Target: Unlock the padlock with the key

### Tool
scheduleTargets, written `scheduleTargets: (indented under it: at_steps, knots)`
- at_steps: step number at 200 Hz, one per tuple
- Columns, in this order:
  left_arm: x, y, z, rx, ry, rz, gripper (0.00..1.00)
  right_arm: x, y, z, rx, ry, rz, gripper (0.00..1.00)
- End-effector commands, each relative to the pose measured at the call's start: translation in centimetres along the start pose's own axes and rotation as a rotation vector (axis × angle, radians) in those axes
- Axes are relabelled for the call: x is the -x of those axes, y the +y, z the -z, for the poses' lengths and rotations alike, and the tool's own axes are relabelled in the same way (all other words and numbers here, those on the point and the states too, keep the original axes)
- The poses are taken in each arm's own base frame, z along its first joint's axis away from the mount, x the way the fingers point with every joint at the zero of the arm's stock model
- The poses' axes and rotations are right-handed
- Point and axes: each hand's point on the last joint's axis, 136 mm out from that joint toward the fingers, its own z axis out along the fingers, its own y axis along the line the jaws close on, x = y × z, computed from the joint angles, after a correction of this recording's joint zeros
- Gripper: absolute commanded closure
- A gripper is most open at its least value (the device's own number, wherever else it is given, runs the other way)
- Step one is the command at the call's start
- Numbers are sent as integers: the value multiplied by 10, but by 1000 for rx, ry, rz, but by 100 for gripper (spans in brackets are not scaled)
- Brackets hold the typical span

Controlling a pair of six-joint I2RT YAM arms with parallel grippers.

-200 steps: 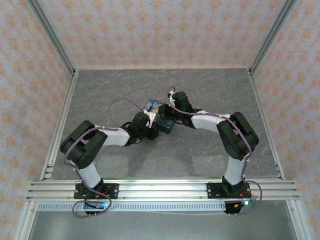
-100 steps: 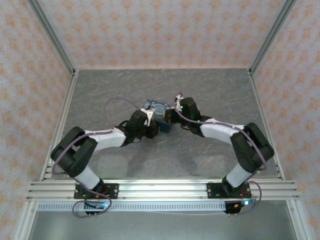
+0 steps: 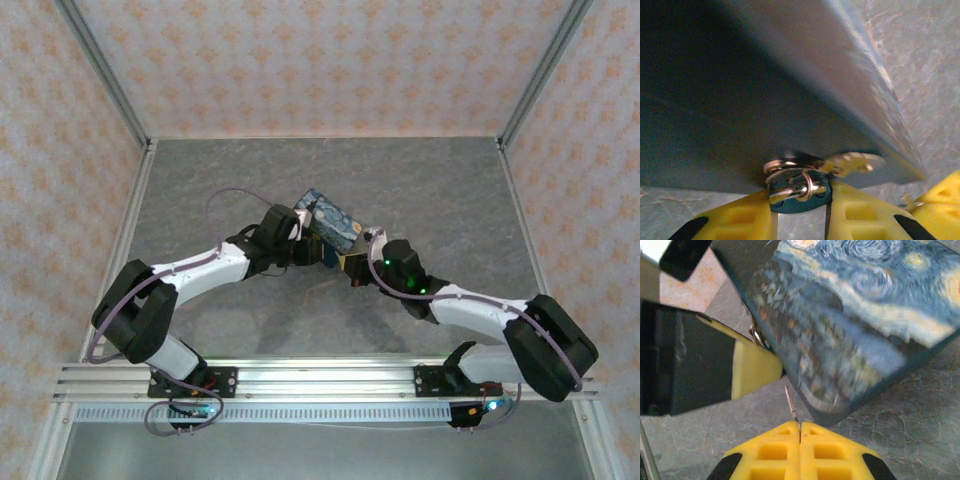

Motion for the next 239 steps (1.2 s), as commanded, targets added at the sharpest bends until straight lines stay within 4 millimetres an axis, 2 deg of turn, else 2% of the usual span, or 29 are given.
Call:
scheduleTargets:
  at_steps: [1, 39, 76, 109, 115, 134, 194, 239]
  knots:
    - [9, -14, 5, -15, 0, 29, 73, 22, 0, 14, -31, -116, 28, 100]
    - [6, -10, -1, -7, 5, 38, 73, 31, 10, 26, -21, -120, 65, 100]
    - [16, -19, 2, -33, -17, 71, 73, 16, 11, 22, 20, -83, 43, 100]
    - [19, -20, 4, -26, -20, 113, 73, 3, 18, 9, 51, -32, 50, 100]
    - [20, -21, 5, -25, -22, 126, 73, -4, 15, 3, 48, -12, 42, 100]
    - [22, -23, 6, -36, -29, 160, 73, -10, 18, -9, 75, -9, 24, 100]
    - [21, -25, 3, -56, -20, 221, 73, -11, 23, -29, 121, -37, -2, 100]
    - [20, -25, 1, -59, -18, 230, 73, -12, 19, -36, 122, -52, -29, 100]
